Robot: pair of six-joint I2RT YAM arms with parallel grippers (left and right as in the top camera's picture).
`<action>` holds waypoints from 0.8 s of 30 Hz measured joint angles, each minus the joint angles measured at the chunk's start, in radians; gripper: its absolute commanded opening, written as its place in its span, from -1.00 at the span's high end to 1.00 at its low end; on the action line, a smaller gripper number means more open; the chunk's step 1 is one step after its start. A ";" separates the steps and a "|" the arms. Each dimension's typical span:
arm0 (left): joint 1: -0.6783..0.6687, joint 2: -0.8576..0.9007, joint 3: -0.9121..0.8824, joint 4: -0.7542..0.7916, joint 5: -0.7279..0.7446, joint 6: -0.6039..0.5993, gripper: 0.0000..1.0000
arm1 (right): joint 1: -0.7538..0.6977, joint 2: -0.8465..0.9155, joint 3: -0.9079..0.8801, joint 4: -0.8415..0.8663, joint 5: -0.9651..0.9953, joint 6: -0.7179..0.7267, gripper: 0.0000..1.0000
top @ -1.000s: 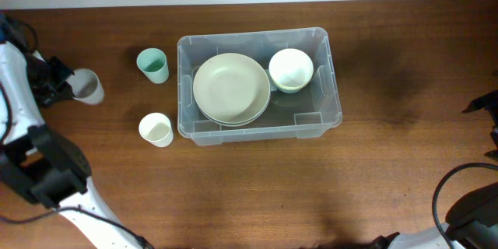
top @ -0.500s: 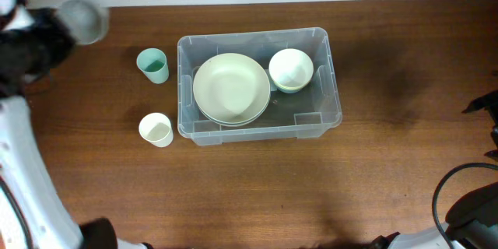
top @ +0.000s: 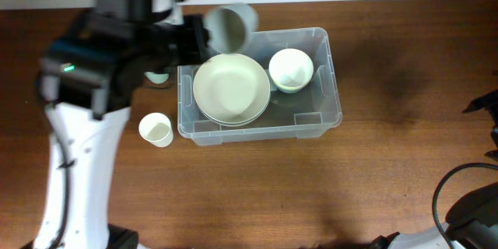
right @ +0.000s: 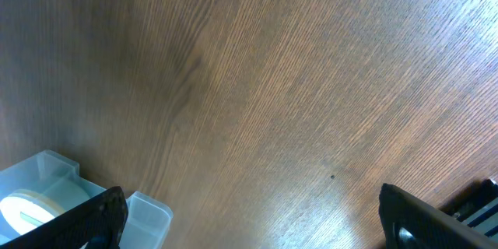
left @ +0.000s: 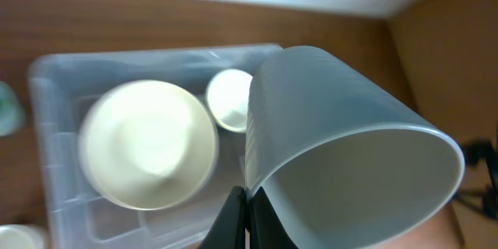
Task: Pack container
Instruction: 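Carry the grey cup into the container's front right corner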
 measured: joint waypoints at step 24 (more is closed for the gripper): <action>-0.298 0.433 0.000 0.007 -0.026 0.000 0.99 | 0.000 0.000 0.000 0.000 0.000 0.001 -0.98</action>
